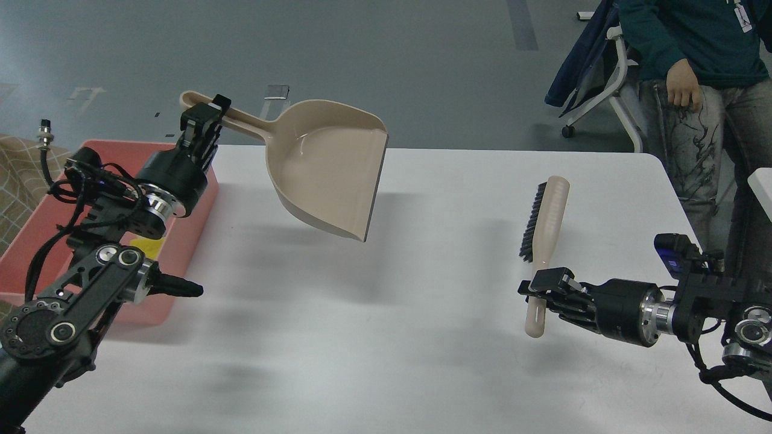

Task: Sweep and dump garbage into bin
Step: 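Bring the empty dustpan back and lower it onto the table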

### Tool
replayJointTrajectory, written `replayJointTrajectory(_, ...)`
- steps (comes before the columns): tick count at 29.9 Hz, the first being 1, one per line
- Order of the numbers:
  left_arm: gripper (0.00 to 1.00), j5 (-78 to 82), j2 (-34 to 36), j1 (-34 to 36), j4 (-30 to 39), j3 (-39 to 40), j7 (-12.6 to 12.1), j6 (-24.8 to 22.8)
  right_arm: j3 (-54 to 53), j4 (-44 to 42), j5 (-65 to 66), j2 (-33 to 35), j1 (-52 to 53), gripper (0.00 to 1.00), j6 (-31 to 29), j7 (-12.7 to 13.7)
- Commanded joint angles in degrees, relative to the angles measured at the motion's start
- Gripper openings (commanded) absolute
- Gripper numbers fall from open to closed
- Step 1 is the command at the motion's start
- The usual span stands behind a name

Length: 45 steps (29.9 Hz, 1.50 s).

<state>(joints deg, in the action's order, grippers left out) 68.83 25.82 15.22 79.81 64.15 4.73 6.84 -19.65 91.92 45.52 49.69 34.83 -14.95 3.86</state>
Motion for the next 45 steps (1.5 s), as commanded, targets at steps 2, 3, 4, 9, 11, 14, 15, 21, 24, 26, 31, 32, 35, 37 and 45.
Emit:
replayJointTrajectory(2,0.00,0.17,-2.00,-0.54,-0.62,-0.52,0.01,1.07,0.05,0.01,0.01,0.14,-0.02,0.00,0.01,0.01)
replayJointTrajectory(3,0.00,0.17,-2.26,-0.63,-0.62,-0.52,0.01,1.15,0.05,0.01,0.01,0.14,-0.02,0.00,0.01,0.01)
replayJointTrajectory(4,0.00,0.17,-2.61,-0.72,-0.62,-0.69,0.01,1.42,0.05,0.01,0.01,0.06,-0.02,0.00,0.01,0.01)
replayJointTrajectory(9,0.00,0.17,-3.67,-0.89,-0.53,-2.80,-0.07,2.91,0.05,0.10,0.10,0.06,-0.02,0.00,0.01,0.01)
replayJointTrajectory(11,0.00,0.17,-4.46,-0.81,-0.53,-3.77,-0.07,3.53,0.05,0.18,0.10,0.06,-0.02,0.00,0.01,0.01)
replayJointTrajectory(14,0.00,0.17,-5.43,-0.89,-0.62,-3.77,-0.08,3.79,0.05,0.36,0.10,0.06,-0.02,0.00,0.01,0.01)
replayJointTrajectory(15,0.00,0.26,-5.60,-0.89,-0.62,-3.86,-0.08,3.97,0.05,0.45,0.10,0.06,-0.02,0.00,0.01,0.01)
replayJointTrajectory(21,0.00,0.69,-6.13,-2.29,-0.62,-5.88,0.10,5.64,0.14,0.63,0.10,0.06,-0.02,0.00,0.01,0.01)
replayJointTrajectory(24,0.00,2.45,-6.22,-3.26,-1.23,-6.06,0.45,6.60,0.14,0.62,0.71,0.06,-0.02,0.00,0.01,0.01)
replayJointTrajectory(26,0.00,4.29,-6.75,-3.88,-2.55,-6.06,0.71,6.78,0.22,0.62,1.15,0.06,-0.02,0.00,0.01,0.01)
replayJointTrajectory(31,0.00,7.55,-7.54,-4.76,-4.22,-6.06,0.89,7.65,0.14,0.62,1.15,-0.03,-0.02,0.00,0.01,0.01)
replayJointTrajectory(32,0.00,7.64,-7.71,-4.93,-4.22,-6.14,0.89,7.92,0.22,0.62,1.15,-0.12,-0.11,0.00,0.01,0.01)
replayJointTrajectory(35,0.00,8.86,-8.15,-5.46,-4.22,-6.49,0.89,8.54,0.31,0.62,1.15,-0.29,-0.11,0.00,0.01,0.01)
replayJointTrajectory(37,0.00,10.79,-9.73,-6.42,-4.22,-7.02,0.89,8.71,0.31,0.62,1.15,-0.38,-0.11,0.00,0.09,0.01)
replayJointTrajectory(45,0.00,11.24,-13.07,-7.75,-4.49,-7.02,0.89,8.71,0.40,0.62,1.15,-0.47,-0.11,0.00,0.09,0.01)
